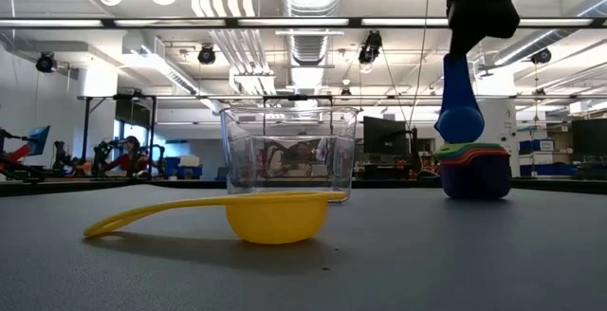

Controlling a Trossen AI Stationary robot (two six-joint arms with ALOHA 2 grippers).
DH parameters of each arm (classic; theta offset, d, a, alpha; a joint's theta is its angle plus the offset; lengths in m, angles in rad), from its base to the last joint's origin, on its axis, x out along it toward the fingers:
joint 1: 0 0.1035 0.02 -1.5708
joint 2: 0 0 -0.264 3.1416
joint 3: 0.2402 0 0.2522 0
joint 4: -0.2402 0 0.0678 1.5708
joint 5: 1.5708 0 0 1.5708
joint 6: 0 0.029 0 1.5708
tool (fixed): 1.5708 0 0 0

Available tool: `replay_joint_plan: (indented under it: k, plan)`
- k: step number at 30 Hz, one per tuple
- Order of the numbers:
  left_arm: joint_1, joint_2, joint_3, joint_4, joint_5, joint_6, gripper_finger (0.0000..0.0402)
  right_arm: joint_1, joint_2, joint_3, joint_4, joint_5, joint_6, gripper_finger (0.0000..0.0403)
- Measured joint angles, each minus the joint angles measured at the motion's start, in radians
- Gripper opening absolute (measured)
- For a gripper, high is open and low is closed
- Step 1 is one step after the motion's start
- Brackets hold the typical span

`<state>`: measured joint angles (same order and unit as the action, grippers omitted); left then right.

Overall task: Nest measuring cups in basket
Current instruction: Stack the blue measuring cup on top of the green measuring cup

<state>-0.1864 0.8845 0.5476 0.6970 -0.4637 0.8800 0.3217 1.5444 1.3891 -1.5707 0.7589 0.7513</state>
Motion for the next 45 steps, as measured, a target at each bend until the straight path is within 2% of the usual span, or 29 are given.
replay_joint_plan:
  k: [12,16,18,23,26,28,31,34,38,45]
  plan:
    - [0.0,-0.001,0.0,-0.001,-0.001,0.0,0.0162,0.026,0.021,-0.002,-0.001,0.003,0.034,0.0008]
    - [0.0,0.0,0.0,-0.001,0.001,-0.018,0.0162,0.056,0.02,0.023,0.0,0.085,0.044,0.0008]
    - [0.008,0.007,0.0,-0.001,0.036,-0.051,0.0162,0.073,0.014,0.053,-0.001,0.16,0.013,0.0008]
    - [0.092,0.054,0.014,0.001,0.307,-0.2,0.016,0.147,0.013,0.1,-0.001,0.514,-0.137,0.0008]
    - [0.151,0.093,0.046,-0.01,0.33,-0.31,0.0157,0.216,0.003,0.097,0.001,0.726,-0.165,0.0008]
    - [0.187,0.131,0.065,-0.024,0.371,-0.366,0.0155,0.263,-0.003,0.093,0.0,0.807,-0.156,0.0008]
    - [0.22,0.213,0.101,-0.027,0.46,-0.408,0.0154,0.314,-0.015,0.091,0.019,0.812,-0.134,0.0008]
    - [0.224,0.314,0.156,-0.026,0.49,-0.405,0.0154,0.346,-0.015,0.088,0.038,0.812,-0.082,0.0008]
    - [0.209,0.456,0.261,-0.046,0.566,-0.397,0.0174,0.394,0.01,0.084,0.046,0.812,-0.054,0.0008]
    - [0.205,0.649,0.46,-0.174,0.576,-0.363,0.0226,0.404,0.026,0.081,0.049,0.813,-0.086,0.0008]
